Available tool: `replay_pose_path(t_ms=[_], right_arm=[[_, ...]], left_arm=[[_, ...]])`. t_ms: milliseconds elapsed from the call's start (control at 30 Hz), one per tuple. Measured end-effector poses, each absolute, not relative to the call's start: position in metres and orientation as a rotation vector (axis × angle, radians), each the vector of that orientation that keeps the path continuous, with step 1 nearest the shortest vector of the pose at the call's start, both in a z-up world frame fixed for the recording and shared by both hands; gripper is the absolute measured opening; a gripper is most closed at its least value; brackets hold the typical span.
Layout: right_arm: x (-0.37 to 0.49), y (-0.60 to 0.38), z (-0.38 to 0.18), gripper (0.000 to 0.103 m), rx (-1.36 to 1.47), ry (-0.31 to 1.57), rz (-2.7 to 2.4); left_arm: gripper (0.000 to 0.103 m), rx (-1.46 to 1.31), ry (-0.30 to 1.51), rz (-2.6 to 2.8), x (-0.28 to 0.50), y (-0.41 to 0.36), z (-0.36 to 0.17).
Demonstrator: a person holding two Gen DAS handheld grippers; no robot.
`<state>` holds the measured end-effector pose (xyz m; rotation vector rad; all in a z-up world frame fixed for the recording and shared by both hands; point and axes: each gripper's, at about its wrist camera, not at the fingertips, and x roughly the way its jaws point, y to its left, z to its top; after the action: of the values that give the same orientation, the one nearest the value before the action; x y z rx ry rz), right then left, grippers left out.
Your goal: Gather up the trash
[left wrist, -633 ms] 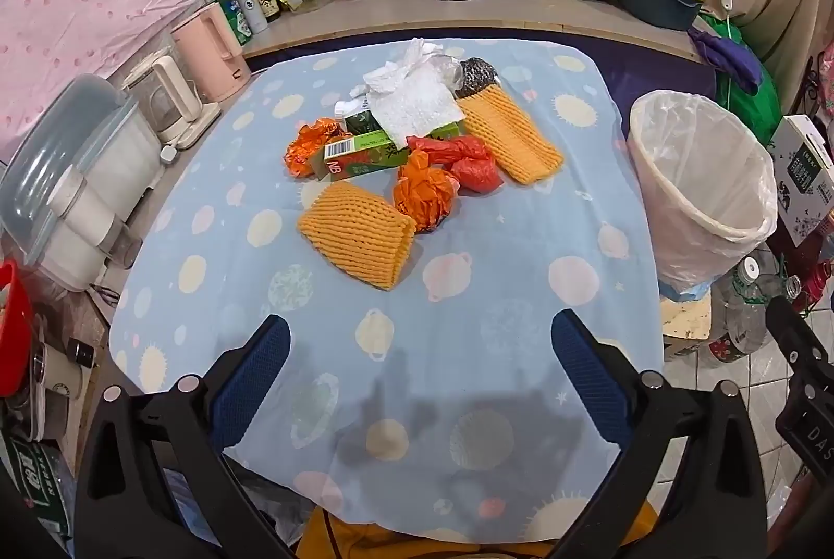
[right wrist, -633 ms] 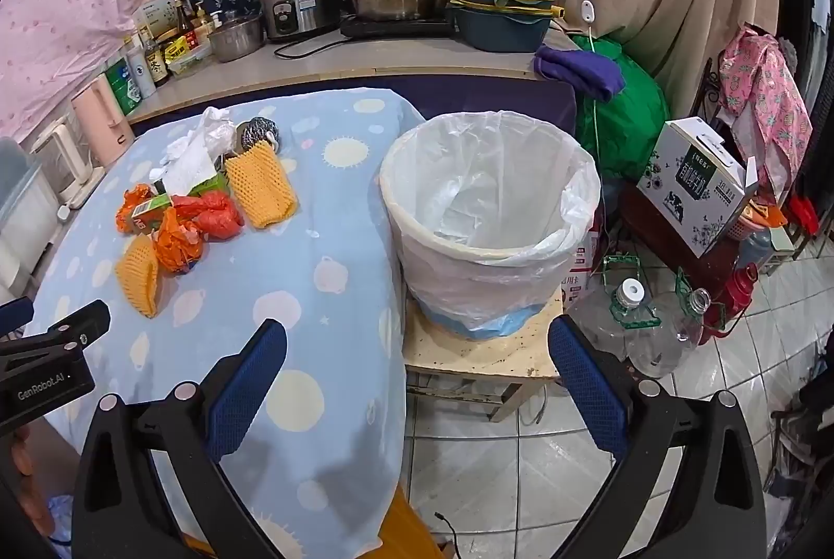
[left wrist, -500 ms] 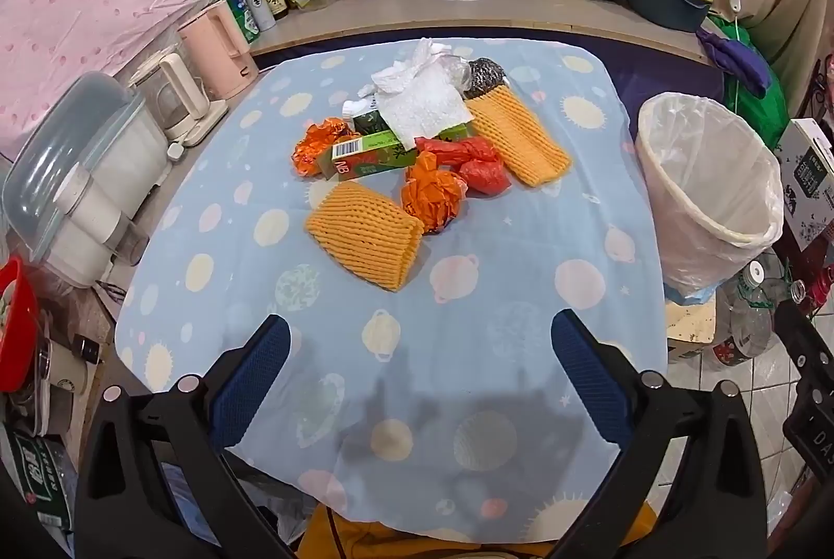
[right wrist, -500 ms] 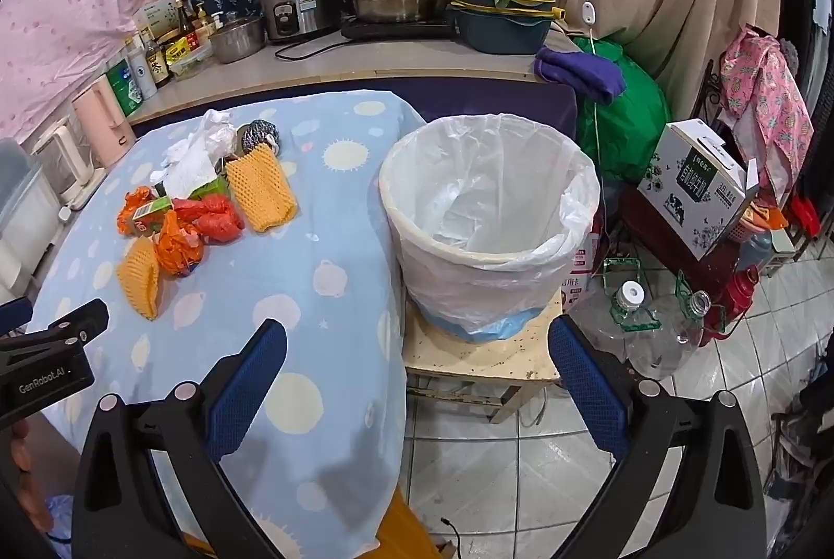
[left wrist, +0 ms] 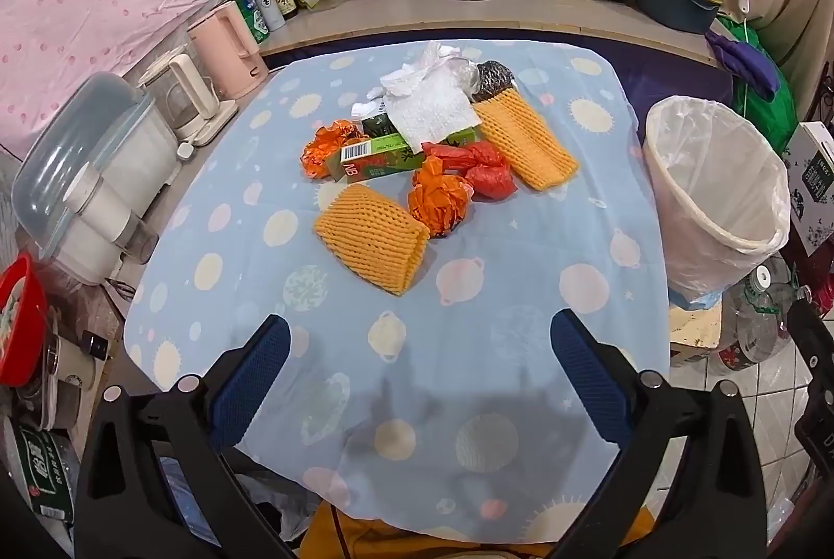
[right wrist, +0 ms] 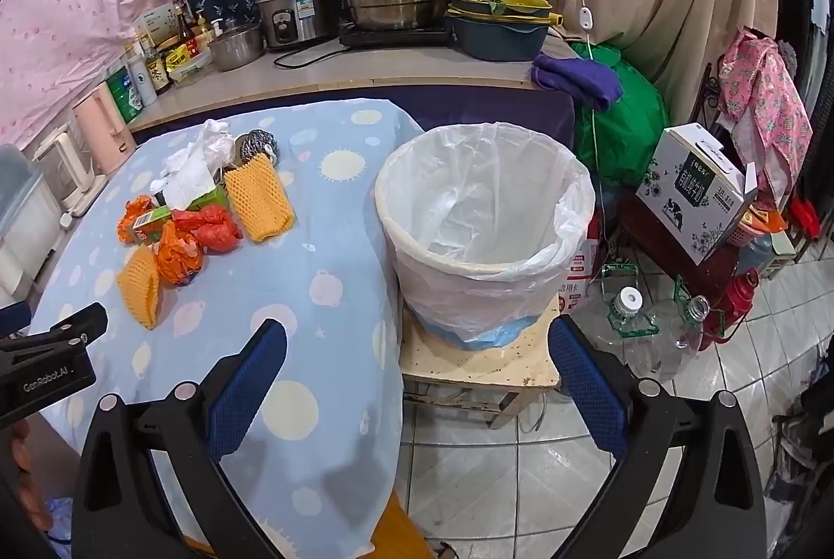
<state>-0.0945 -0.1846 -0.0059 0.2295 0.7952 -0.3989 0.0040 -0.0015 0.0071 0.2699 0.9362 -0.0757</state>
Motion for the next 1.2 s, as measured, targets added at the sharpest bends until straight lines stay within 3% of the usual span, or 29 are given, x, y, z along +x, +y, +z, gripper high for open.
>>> replay_pose_path(t_ms=[1200], right_arm=[[-0.0895, -0.1795, -0.0023, 0.096, 0.221, 0.792, -0.392]], left_arm=[[0.095, 0.283, 0.936, -0.059, 0.0051, -0.0029, 0.0062]])
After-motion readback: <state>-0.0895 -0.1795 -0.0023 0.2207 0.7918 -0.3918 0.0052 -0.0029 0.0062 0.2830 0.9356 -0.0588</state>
